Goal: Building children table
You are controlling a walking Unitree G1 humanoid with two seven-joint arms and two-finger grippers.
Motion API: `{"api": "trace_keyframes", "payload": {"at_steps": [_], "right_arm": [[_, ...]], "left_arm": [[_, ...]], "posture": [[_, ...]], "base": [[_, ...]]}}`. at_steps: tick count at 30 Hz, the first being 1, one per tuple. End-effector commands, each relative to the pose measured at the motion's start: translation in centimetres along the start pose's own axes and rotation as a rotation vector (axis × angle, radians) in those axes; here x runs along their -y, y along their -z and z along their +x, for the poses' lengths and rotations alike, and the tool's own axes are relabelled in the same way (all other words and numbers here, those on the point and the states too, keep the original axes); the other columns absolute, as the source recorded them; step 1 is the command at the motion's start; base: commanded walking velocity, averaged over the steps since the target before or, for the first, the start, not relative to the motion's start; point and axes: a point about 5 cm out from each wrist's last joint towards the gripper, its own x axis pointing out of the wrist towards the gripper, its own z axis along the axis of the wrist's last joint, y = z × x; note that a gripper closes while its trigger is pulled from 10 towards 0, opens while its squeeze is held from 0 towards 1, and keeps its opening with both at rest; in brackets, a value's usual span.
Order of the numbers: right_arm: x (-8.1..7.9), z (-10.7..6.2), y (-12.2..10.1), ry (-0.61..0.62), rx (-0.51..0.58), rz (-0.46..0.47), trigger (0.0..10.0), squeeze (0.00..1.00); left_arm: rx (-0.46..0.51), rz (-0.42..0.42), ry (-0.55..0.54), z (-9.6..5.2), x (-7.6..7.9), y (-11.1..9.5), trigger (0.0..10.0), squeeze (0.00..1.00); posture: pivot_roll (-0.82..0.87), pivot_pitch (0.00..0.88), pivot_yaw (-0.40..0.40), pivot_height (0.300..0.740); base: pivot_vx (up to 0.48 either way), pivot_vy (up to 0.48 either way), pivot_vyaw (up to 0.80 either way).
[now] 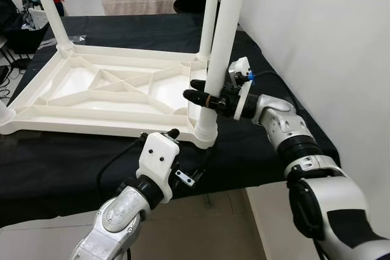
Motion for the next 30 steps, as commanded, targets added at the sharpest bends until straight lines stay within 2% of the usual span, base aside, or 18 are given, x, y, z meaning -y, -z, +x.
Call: {"api": "trace_keyframes", "payload": {"at_steps": [1, 3, 4, 5, 6, 7, 8, 11, 12, 14, 15, 20, 21, 23, 24, 27, 28, 30], "right_arm": [[0.5, 0.1, 0.0, 0.095, 0.0, 0.017, 0.0, 0.0], [1.6, -0.1, -0.1, 0.323, 0.014, -0.011, 0.0, 0.0], [1.6, -0.1, -0.1, 0.323, 0.014, -0.011, 0.0, 0.0], [2.1, -0.3, 0.0, 0.446, 0.014, -0.014, 0.0, 0.0], [2.1, -0.3, 0.0, 0.446, 0.014, -0.014, 0.0, 0.0], [2.6, -0.8, 0.2, 0.595, -0.014, -0.052, 0.0, 0.0], [2.6, -0.8, 0.2, 0.595, -0.014, -0.052, 0.0, 0.0], [3.2, -3.1, 1.6, 1.081, -0.07, -0.063, 0.0, 0.0], [3.2, -3.1, 1.6, 1.081, -0.07, -0.063, 0.0, 0.0], [1.9, -3.5, 1.9, 1.241, -0.039, -0.042, 0.0, 0.0], [1.1, -3.0, 2.0, 1.266, -0.023, -0.017, 0.0, 0.0], [0.1, -2.2, 2.1, 1.293, -0.002, 0.009, 0.0, 0.0], [-0.5, -1.2, 2.0, 1.26, 0.022, 0.035, 10.0, 0.0], [-0.8, -0.4, 1.9, 1.223, 0.035, 0.044, 10.0, 0.0], [-1.0, 0.0, 1.5, 1.182, 0.073, 0.043, 10.0, 1.0], [-0.7, 0.0, 0.8, 1.146, 0.126, 0.009, 10.0, 1.0], [0.1, -1.4, -0.2, 1.167, 0.153, -0.051, 10.0, 1.0], [0.6, -1.9, -0.5, 1.169, 0.153, -0.069, 10.0, 1.0]], "left_arm": [[0.001, 0.0, 0.009, 0.0, 0.3, 0.0, 10.0, 0.0], [0.002, 0.002, 0.01, 0.1, 0.2, 0.0, 10.0, 0.0], [0.002, 0.002, 0.01, 0.1, 0.2, 0.0, 10.0, 0.0], [0.002, 0.003, 0.011, 0.1, 0.2, 0.0, 10.0, 0.0], [0.002, 0.003, 0.011, 0.1, 0.2, 0.0, 10.0, 0.0], [0.003, 0.003, 0.012, 0.1, 0.2, 0.0, 10.0, 0.0], [0.003, 0.003, 0.012, 0.1, 0.2, 0.0, 10.0, 0.0], [0.004, 0.001, 0.014, 0.2, 0.2, 0.1, 10.0, 0.0], [0.004, 0.001, 0.014, 0.2, 0.2, 0.1, 10.0, 0.0], [0.002, 0.001, 0.012, 0.2, 0.2, 0.1, 10.0, 0.0], [0.002, 0.002, 0.01, 0.2, 0.2, 0.1, 10.0, 0.0], [0.001, 0.003, 0.007, 0.2, 0.2, 0.1, 10.0, 0.0], [-0.001, 0.005, 0.003, 0.1, 0.1, 0.1, 10.0, 0.0], [-0.003, 0.007, 0.0, 0.1, 0.0, 0.1, 10.0, 0.0], [-0.003, 0.008, -0.002, 0.1, -0.1, 0.2, 10.0, 0.0], [-0.004, 0.008, -0.003, 0.0, -0.2, 0.2, 10.0, 0.0], [-0.004, 0.008, -0.002, 0.1, -0.2, 0.2, 10.0, 0.0], [-0.004, 0.007, -0.002, 0.1, -0.2, 0.2, 10.0, 0.0]], "posture": [[0.13, 0.121, -0.084, 0.74], [0.13, 0.121, -0.082, 0.74], [0.13, 0.121, -0.082, 0.74], [0.13, 0.123, -0.08, 0.74], [0.13, 0.123, -0.08, 0.74], [0.13, 0.123, -0.08, 0.74], [0.13, 0.123, -0.08, 0.74], [0.12, 0.127, -0.074, 0.74], [0.12, 0.127, -0.074, 0.74], [0.12, 0.127, -0.074, 0.74], [0.12, 0.127, -0.077, 0.74], [0.13, 0.126, -0.079, 0.74], [0.13, 0.127, -0.082, 0.74], [0.13, 0.127, -0.081, 0.74], [0.13, 0.126, -0.081, 0.74], [0.12, 0.127, -0.081, 0.74], [0.12, 0.127, -0.079, 0.74], [0.12, 0.127, -0.079, 0.74]], "base": [[0.0, 0.0, 0.0], [0.0, 0.0, 0.0], [0.0, 0.0, 0.0], [0.0, 0.0, 0.0], [0.0, 0.0, 0.0], [0.0, 0.0, 0.0], [0.0, 0.0, 0.0], [0.0, 0.0, 0.0], [0.0, 0.0, 0.0], [0.0, 0.0, 0.0], [0.0, 0.0, 0.0], [0.0, 0.0, 0.0], [0.0, 0.0, 0.0], [0.0, 0.0, 0.0], [0.0, 0.0, 0.0], [0.0, 0.0, 0.0], [0.0, 0.0, 0.0], [0.0, 0.0, 0.0]]}}
